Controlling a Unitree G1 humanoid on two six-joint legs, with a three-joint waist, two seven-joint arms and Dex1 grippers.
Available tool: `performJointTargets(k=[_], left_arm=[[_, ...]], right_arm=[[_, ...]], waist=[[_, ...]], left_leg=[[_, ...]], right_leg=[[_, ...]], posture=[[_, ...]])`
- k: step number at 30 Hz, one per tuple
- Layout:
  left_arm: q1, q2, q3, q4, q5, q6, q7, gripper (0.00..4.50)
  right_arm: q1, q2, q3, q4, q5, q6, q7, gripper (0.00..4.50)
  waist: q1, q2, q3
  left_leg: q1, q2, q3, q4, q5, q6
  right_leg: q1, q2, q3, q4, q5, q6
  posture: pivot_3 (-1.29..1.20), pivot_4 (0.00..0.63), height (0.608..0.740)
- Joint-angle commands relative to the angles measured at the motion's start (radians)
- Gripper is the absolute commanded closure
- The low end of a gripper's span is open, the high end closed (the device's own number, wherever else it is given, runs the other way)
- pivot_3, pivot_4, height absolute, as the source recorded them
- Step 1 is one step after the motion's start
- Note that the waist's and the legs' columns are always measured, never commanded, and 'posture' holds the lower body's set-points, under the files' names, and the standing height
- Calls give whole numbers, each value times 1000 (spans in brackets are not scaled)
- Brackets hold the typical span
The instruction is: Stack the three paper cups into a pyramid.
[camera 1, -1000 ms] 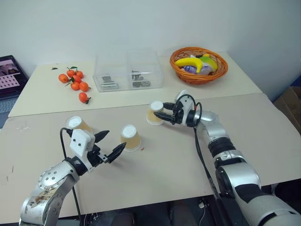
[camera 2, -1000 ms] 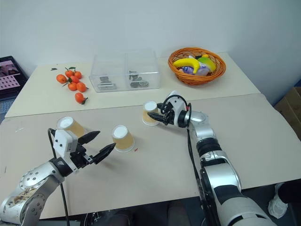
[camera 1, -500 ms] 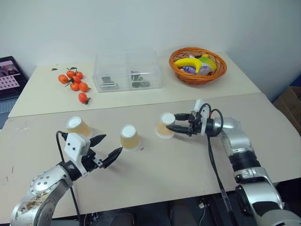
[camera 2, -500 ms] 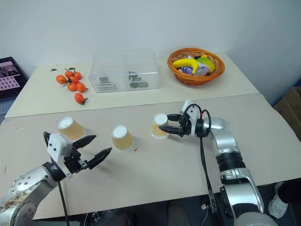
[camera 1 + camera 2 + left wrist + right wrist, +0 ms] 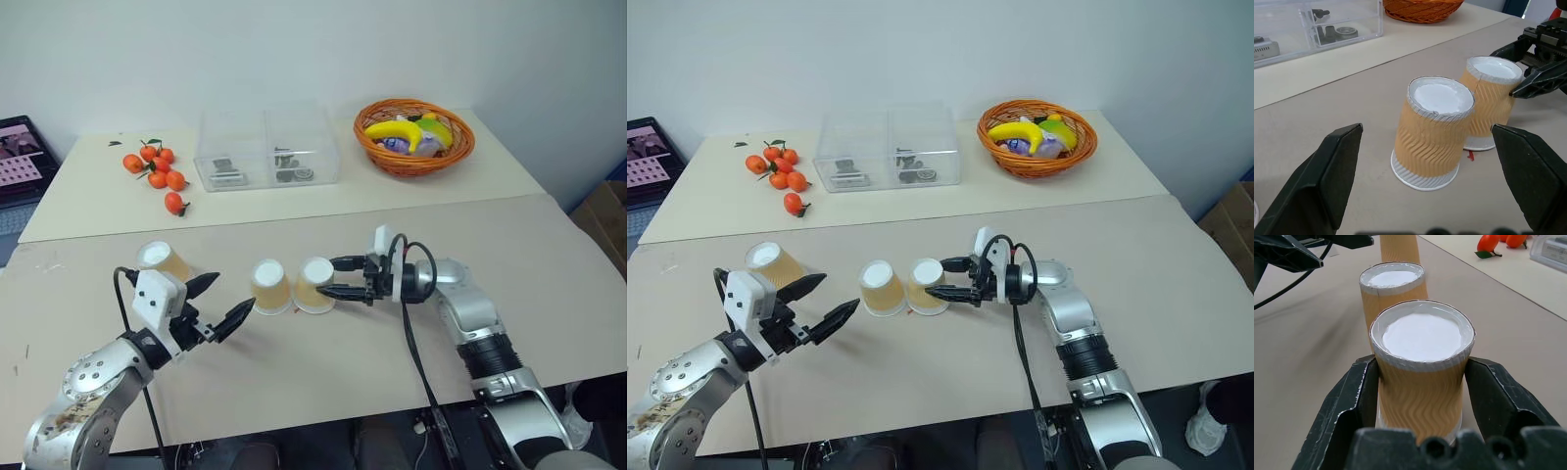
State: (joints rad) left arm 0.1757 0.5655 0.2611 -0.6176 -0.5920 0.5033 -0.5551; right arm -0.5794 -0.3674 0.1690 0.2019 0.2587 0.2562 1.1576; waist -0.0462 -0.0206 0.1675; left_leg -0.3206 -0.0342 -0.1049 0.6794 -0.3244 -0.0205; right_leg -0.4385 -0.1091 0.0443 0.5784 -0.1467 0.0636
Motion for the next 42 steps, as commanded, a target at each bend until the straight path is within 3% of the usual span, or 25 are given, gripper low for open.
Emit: performJointTargets(k=[1, 5, 7, 22, 31, 37, 42], left_arm=[[0, -6, 17, -36, -2, -22, 10, 0], [-1, -12, 10, -34, 2, -25, 13, 0], [-6, -16, 5, -31, 4, -26, 16, 0], [-48, -34, 32, 23, -43, -8, 15, 0], [93, -110, 265, 2, -240, 44, 136, 0], [178, -151, 280, 3, -240, 23, 160, 0], [149, -169, 286, 51, -180, -20, 205, 0]], right_arm=[[-13, 9, -7, 6, 6, -26, -14, 2009], [-25, 15, -5, 39, -20, -55, -42, 405], [-45, 14, -6, 70, -38, -45, -67, 86], [-14, -194, -99, -41, 136, 162, 120, 86], [19, -302, -197, -70, 211, 214, 133, 86], [25, -297, -201, -139, 231, 232, 103, 86], [24, -271, -184, -156, 224, 231, 89, 86]], waist=[[0, 0, 0], [1, 0, 0], [2, 0, 0], [5, 0, 0], [3, 0, 0], [6, 0, 0], [6, 0, 0]], left_leg=[[0, 0, 0, 0, 0, 0], [0, 0, 0, 0, 0, 0], [0, 0, 0, 0, 0, 0], [-1, 0, 0, 0, 0, 0], [-1, 0, 0, 0, 0, 0], [0, 0, 0, 0, 0, 0], [0, 0, 0, 1, 0, 0]], right_leg=[[0, 0, 0, 0, 0, 0], [0, 0, 0, 0, 0, 0], [0, 0, 0, 0, 0, 0], [0, 0, 0, 0, 0, 0], [0, 0, 0, -1, 0, 0], [1, 0, 0, -1, 0, 0], [2, 0, 0, -1, 0, 0]], posture=[[0, 150, 738], [0, 150, 738], [0, 150, 738], [0, 150, 738], [0, 150, 738], [0, 150, 738], [0, 150, 738]])
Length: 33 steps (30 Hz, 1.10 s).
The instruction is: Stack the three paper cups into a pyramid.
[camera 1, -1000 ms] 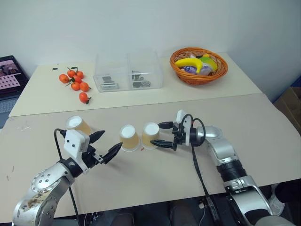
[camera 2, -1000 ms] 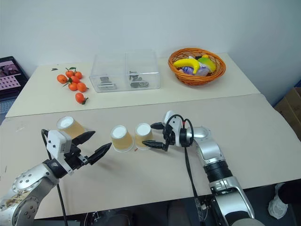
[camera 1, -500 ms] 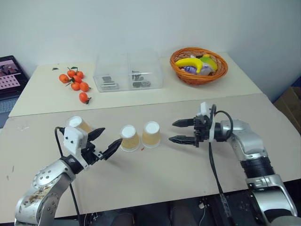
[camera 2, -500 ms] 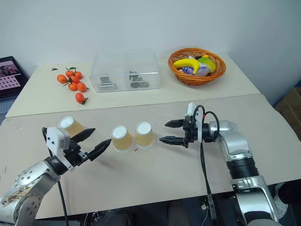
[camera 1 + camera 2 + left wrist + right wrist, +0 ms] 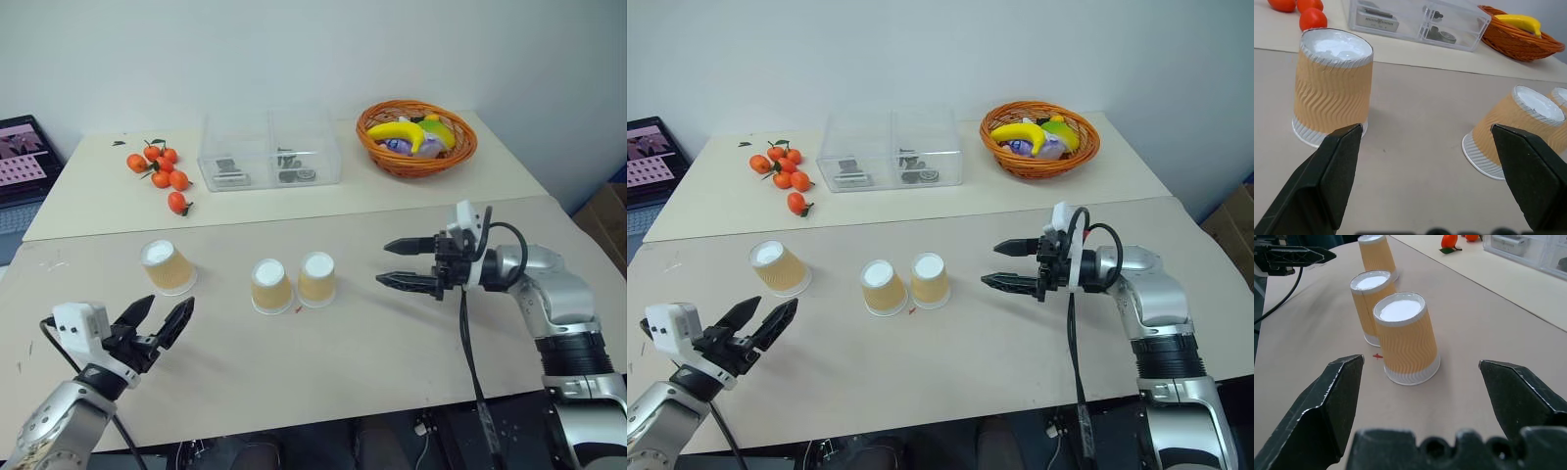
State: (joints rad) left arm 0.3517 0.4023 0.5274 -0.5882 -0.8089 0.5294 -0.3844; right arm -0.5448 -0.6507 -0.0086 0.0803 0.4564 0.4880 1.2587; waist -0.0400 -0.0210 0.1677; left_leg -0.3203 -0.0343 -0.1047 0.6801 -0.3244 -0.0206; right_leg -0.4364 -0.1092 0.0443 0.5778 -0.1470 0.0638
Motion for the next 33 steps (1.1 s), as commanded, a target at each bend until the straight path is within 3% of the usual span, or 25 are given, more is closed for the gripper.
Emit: performJointTargets(k=[1, 12, 22, 31, 33], left_arm=[[-43, -7, 23, 40, 59, -61, 49, 0], [-190, 24, -8, 190, 136, -77, 67, 0], [-416, 99, -102, 409, 254, -115, 9, 0], [-535, 99, -150, 579, 343, -174, -21, 0], [-550, 88, -161, 587, 339, -183, -36, 545]], right_arm=[[-11, 17, -6, -31, 24, -2, -17, 86], [41, 2, -51, -95, 37, 15, -63, 86], [96, -1, -85, -187, 64, 36, -146, 86], [146, -22, -118, -245, 82, 54, -195, 86], [153, -25, -123, -253, 85, 54, -208, 0]], waist=[[1, 0, 0], [4, 0, 0], [5, 0, 0], [6, 0, 0], [5, 0, 0]], left_leg=[[0, 0, 0, 0, 0, 0], [-1, 0, 0, 0, 0, 0], [0, 0, 0, 0, 0, 0], [-1, 0, 0, 0, 0, 0], [-1, 0, 0, 0, 0, 0]], right_leg=[[0, 0, 0, 0, 0, 0], [0, 0, 0, 0, 0, 0], [-1, 0, 0, 0, 0, 0], [-1, 0, 0, 0, 0, 0], [-1, 0, 0, 0, 0, 0]], posture=[[0, 150, 738], [0, 150, 738], [0, 150, 738], [0, 150, 738], [0, 150, 738]])
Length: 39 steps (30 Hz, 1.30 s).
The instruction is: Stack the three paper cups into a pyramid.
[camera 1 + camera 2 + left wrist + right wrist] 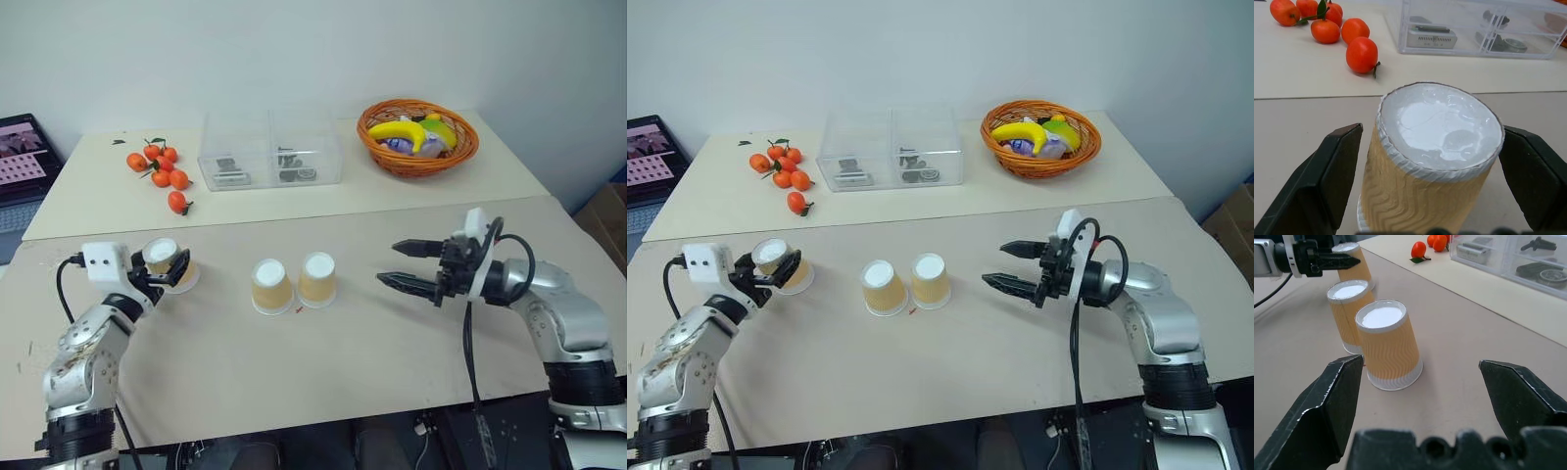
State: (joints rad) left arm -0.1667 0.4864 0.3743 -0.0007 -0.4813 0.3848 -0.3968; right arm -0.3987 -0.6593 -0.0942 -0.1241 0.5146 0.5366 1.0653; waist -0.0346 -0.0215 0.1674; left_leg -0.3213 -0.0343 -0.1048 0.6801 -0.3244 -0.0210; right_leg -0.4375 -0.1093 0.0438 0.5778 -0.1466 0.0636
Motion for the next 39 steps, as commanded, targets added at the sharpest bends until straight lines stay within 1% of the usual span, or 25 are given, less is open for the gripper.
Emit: performJointTargets(k=[1, 2, 6, 11, 13, 17, 19, 21, 25, 27, 30, 34, 39], left_arm=[[-42, 2, -22, 0, 20, -38, -26, 660], [-52, 4, -39, 0, 32, -36, -32, 993], [-107, 15, -93, -22, 42, -24, -72, 993], [-247, 46, -187, -66, 25, 36, -170, 993], [-308, 54, -206, -74, 16, 53, -201, 993], [-466, 47, -182, -48, -62, 133, -224, 993], [-502, 58, -197, -70, -124, 225, -268, 993], [-502, 75, -227, -121, -168, 268, -341, 993], [-506, 86, -240, -151, -227, 348, -386, 993], [-493, 117, -269, -190, -265, 407, -446, 993], [-472, 149, -302, -216, -263, 425, -494, 993], [-458, 170, -312, -240, -275, 443, -523, 993], [-451, 176, -320, -222, -240, 420, -529, 993]], right_arm=[[9, -17, -41, -52, 29, 7, -23, 0], [14, -20, -45, -56, 33, 11, -29, 0], [21, -33, -44, -63, 37, 7, -36, 0], [32, -42, -47, -73, 45, 10, -52, 0], [40, -43, -52, -78, 47, 11, -58, 0], [65, -46, -69, -102, 55, 19, -76, 0], [76, -49, -75, -112, 53, 19, -82, 0], [83, -50, -82, -118, 55, 23, -89, 0], [95, -52, -87, -131, 57, 26, -98, 0], [107, -52, -86, -145, 55, 25, -104, 0], [107, -50, -85, -149, 62, 31, -112, 0], [111, -56, -85, -152, 70, 34, -119, 0], [123, -68, -88, -175, 91, 45, -113, 0]], waist=[[1, 0, 0], [3, 0, 0], [11, 0, 0], [18, 0, 0], [19, 0, 0], [20, 0, 0], [16, 0, 0], [7, 0, 0], [2, 0, 0], [-1, -1, 0], [-6, -1, 0], [-7, -1, 0], [-5, -1, 0]], left_leg=[[0, 0, 0, 0, 0, 0], [0, 0, 0, 0, 0, 0], [0, 0, 0, 0, 0, 0], [0, 0, 0, 1, 0, 0], [-1, 0, 0, 1, 0, 0], [-2, 0, 0, 0, 0, 0], [-2, 0, 0, 0, 0, 0], [-2, -1, 0, 0, 0, 0], [-2, 0, 0, 0, 0, 1], [-2, 0, 0, 1, 0, 1], [-1, 0, 0, 1, 0, 1], [-1, 0, 0, 1, 0, 1], [-1, 0, 0, 1, 0, 1]], right_leg=[[0, 0, 0, 0, 0, 0], [0, 0, 0, 0, 0, 0], [0, 0, 0, 0, 0, 0], [0, 0, 0, 0, 0, 0], [0, 0, 0, 0, 0, 0], [0, 0, -1, 1, 0, 1], [0, 0, 0, 1, 1, 1], [0, 0, 0, 1, 1, 1], [0, 0, 0, 1, 1, 1], [0, 0, 0, 1, 1, 1], [0, 0, 0, 1, 0, 1], [1, 0, 0, 0, 0, 1], [1, 0, 0, 0, 0, 1]], posture=[[0, 150, 738], [0, 150, 738], [0, 150, 738], [0, 150, 738], [0, 150, 738], [0, 150, 738], [0, 150, 738], [0, 150, 738], [0, 150, 738], [0, 150, 738], [0, 150, 738], [0, 150, 738], [0, 150, 738]])
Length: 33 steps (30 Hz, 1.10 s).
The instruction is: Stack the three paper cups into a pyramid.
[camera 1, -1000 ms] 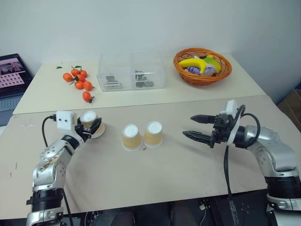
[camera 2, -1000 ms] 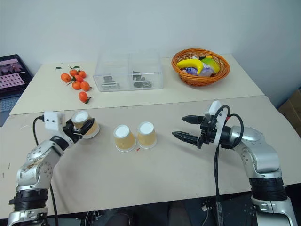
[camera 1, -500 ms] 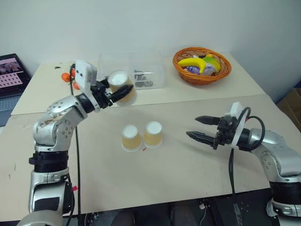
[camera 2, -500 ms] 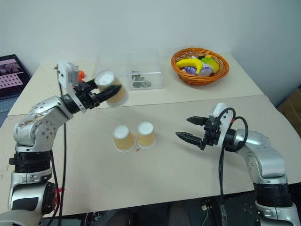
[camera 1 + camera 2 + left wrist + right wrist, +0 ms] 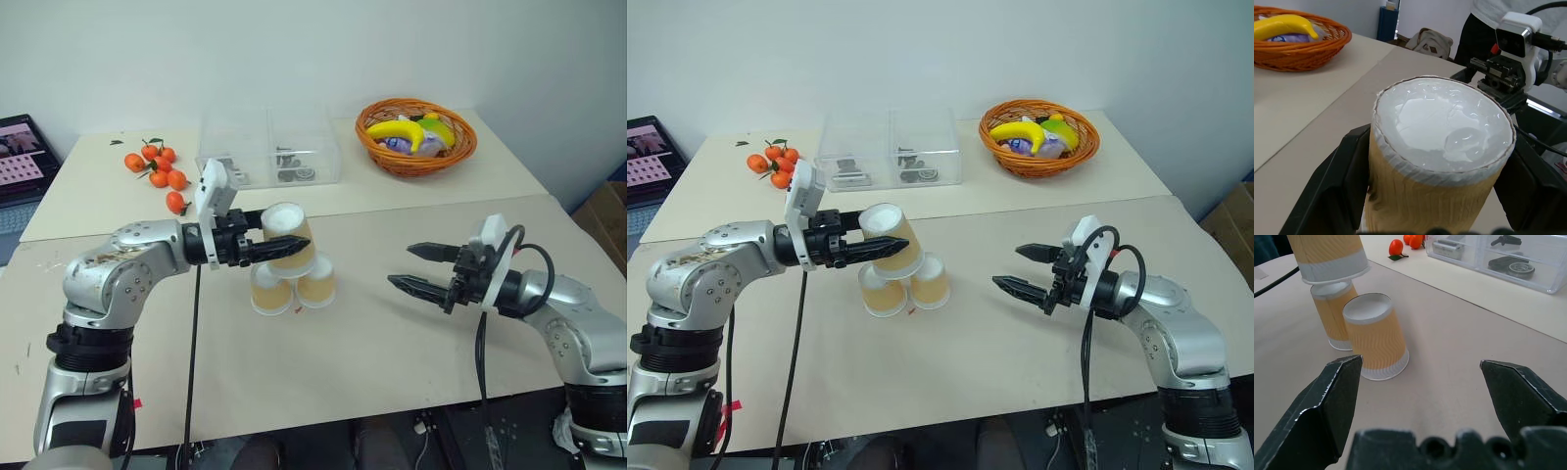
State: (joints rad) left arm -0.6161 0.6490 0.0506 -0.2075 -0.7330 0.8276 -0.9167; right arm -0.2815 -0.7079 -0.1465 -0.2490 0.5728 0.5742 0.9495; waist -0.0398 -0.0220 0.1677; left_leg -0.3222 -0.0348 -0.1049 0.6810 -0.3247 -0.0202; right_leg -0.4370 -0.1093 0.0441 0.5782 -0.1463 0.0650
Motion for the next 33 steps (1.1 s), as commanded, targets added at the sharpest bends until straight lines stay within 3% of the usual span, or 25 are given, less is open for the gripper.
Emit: performJointTargets(k=[1, 8, 29, 33], left_arm=[[0, 14, 2, -10, 18, -28, -13, 993], [-2, 5, -5, 20, 45, -50, -24, 993], [2, -12, -35, 47, 90, -69, -59, 993], [-3, -25, -31, 54, 99, -78, -43, 41]], right_arm=[[7, -23, -40, -59, 40, 11, 5, 0], [-1, -30, -63, -100, 109, 46, 6, 0], [16, -22, -38, -106, 88, 25, -2, 0], [15, -22, -37, -102, 86, 21, -1, 0]], waist=[[1, 0, 0], [1, 0, 0], [2, 0, 0], [3, 0, 0]], left_leg=[[0, 0, 0, 0, 0, 0], [0, 0, 0, 0, 0, 0], [0, 0, 0, 0, 0, 0], [0, 0, 0, 0, 0, 0]], right_leg=[[0, 0, 0, 0, 0, 0], [0, 0, 0, 0, 0, 0], [0, 0, 0, 0, 0, 0], [0, 0, 0, 0, 0, 0]], posture=[[0, 150, 738], [0, 150, 738], [0, 150, 738], [0, 150, 738]])
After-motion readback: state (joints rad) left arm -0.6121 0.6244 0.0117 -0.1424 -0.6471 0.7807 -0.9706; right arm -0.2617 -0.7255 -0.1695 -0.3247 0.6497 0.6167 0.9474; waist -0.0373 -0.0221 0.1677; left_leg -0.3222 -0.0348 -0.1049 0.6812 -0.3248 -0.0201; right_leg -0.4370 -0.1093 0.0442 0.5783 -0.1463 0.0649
